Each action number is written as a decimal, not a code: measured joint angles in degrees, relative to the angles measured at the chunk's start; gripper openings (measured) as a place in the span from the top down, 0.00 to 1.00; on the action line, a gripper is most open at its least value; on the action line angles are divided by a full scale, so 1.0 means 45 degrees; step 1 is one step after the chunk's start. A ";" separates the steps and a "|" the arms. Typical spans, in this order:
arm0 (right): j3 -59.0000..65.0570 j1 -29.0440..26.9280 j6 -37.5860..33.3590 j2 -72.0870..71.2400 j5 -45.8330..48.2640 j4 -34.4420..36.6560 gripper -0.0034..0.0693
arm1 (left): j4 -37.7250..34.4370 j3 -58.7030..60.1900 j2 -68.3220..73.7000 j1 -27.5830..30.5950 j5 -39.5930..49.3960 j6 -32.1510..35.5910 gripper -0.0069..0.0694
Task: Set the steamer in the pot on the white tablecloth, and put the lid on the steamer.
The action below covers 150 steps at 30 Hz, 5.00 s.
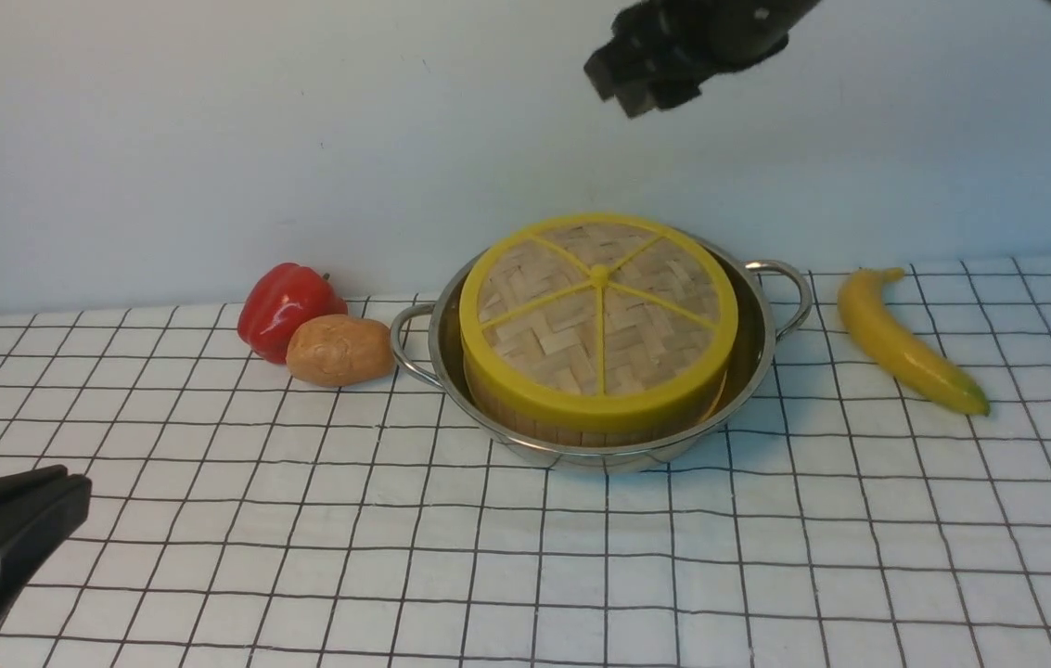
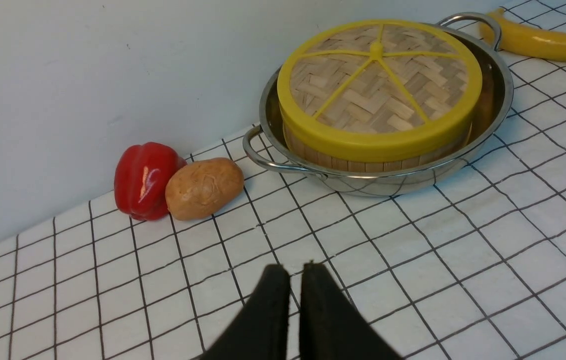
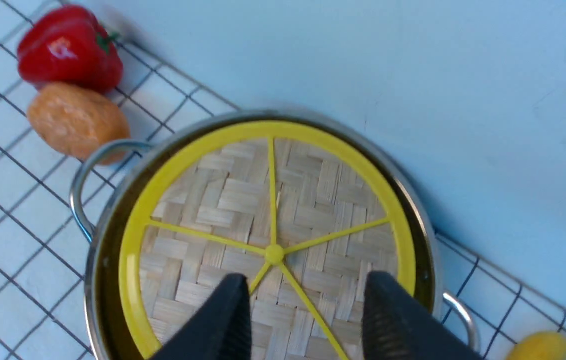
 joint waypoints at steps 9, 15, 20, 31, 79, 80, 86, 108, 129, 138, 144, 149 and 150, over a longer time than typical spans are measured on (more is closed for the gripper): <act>-0.0013 0.0000 -0.0889 -0.2949 0.0043 0.1525 0.97 | 0.0000 0.0000 0.0000 0.0000 0.0000 0.0000 0.85; 0.1283 0.0000 -0.1530 -0.5295 0.0042 0.2503 0.97 | 0.0000 0.0000 0.0000 0.0000 0.0004 0.0000 0.83; 0.5519 0.0000 -0.1891 -0.8054 -0.0744 0.2592 0.97 | 0.0000 0.0000 0.0000 0.0000 -0.0306 0.0034 0.82; 1.6983 0.0000 -0.1687 -1.3747 -1.0142 0.2604 0.97 | -0.0011 0.0000 0.0000 0.0000 -0.2462 0.0044 0.80; 2.8184 -0.7273 -0.0318 -2.3504 -1.4198 0.1264 0.78 | 0.0000 0.0000 -0.0004 0.0000 -0.2753 0.0044 0.70; 2.8186 -0.7273 -0.0307 -2.3883 -1.4134 0.1264 0.78 | 0.0000 0.0000 -0.0004 0.0000 -0.2753 0.0044 0.70; 2.8186 -0.7273 -0.0270 -2.4317 -1.3894 0.1264 0.74 | 0.0000 0.0000 -0.0004 0.0000 -0.2753 0.0044 0.69; 2.8195 -0.7273 0.0010 -2.4317 -1.3866 0.1264 0.66 | 0.0000 0.0000 -0.0004 0.0000 -0.2753 0.0044 0.67; 2.8200 -0.7273 0.0055 -2.4327 -1.3866 0.1264 0.62 | 0.0212 0.6390 -0.5086 0.4881 -0.3871 -0.0067 0.62; 2.8200 -0.7273 0.0055 -2.4386 -1.3866 0.1264 0.62 | 0.0212 0.8005 -0.6297 0.4906 -0.5119 -0.0119 0.60; 2.8200 -0.7273 0.0055 -2.4386 -1.3866 0.1264 0.62 | 0.0212 0.8005 -0.6316 0.4906 -0.5132 -0.0134 0.59; 2.8200 -0.7273 0.0069 -2.4386 -1.3866 0.1264 0.62 | 0.0212 0.8005 -0.6316 0.4906 -0.5132 -0.0134 0.59; 2.8200 -0.7273 0.0081 -2.4386 -1.3866 0.1264 0.62 | 0.0212 0.8005 -0.6316 0.4906 -0.5132 -0.0134 0.59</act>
